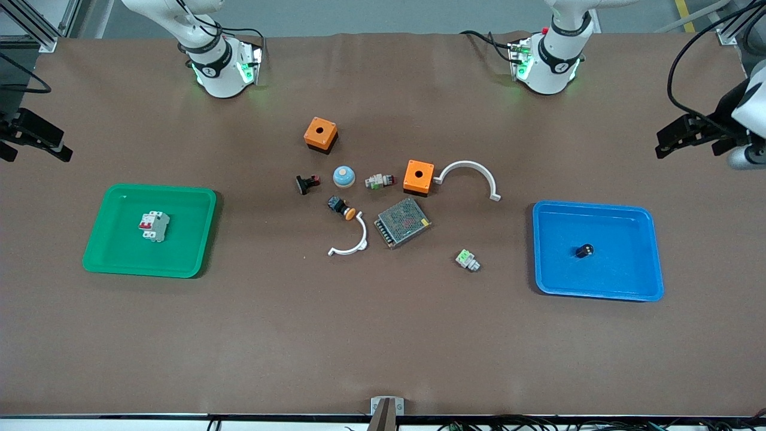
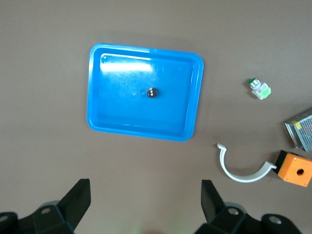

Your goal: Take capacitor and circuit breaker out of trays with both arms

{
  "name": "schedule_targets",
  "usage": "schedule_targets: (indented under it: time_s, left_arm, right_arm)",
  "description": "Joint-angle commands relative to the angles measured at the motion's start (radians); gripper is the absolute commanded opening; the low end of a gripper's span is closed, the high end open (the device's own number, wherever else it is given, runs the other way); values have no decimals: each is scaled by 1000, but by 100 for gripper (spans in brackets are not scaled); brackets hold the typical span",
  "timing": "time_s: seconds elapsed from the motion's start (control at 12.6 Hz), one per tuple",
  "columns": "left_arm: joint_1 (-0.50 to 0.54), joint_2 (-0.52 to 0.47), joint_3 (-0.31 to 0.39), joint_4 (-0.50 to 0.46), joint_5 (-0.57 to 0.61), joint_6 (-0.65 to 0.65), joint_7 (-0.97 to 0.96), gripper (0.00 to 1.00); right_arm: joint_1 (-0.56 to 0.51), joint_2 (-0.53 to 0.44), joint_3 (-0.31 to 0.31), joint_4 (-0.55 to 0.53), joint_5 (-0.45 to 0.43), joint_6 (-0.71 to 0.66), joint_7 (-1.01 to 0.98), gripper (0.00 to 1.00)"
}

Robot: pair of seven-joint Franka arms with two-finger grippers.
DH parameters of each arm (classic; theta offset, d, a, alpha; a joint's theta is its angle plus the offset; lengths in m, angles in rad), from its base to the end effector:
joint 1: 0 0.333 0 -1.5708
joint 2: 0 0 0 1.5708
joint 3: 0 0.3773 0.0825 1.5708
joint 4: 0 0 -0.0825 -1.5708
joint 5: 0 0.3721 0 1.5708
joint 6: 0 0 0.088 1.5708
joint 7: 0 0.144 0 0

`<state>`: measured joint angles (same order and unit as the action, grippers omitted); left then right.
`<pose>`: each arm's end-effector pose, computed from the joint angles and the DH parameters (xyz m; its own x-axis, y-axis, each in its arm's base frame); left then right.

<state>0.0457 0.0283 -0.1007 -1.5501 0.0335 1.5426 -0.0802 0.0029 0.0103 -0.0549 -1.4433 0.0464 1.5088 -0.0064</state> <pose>0.5481 -0.0244 0.6406 0.9991 0.0261 -0.0331 0.0250 -0.9991 -0.0334 0.5417 -0.0211 0.6961 0.9975 -0.0426 0.0555 -0.0401 -0.9982 -0.0452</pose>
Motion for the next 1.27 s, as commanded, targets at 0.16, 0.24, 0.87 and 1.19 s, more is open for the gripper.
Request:
schedule_targets:
  time_s: [0.16, 0.24, 0.87, 1.19]
  left_arm:
    - [22, 33, 1, -131, 3, 155, -6, 100]
    - [23, 33, 1, -192, 3, 210, -10, 100]
    - [54, 114, 1, -479, 5, 648, -23, 100]
    - [56, 231, 1, -479, 5, 756, -24, 100]
  right_arm:
    - [-4, 16, 3, 18, 9, 30, -1, 100]
    - [-6, 20, 3, 18, 9, 33, 0, 100]
    - [-12, 86, 1, 6, -10, 64, -64, 100]
    - [-35, 92, 1, -155, -26, 77, -81, 100]
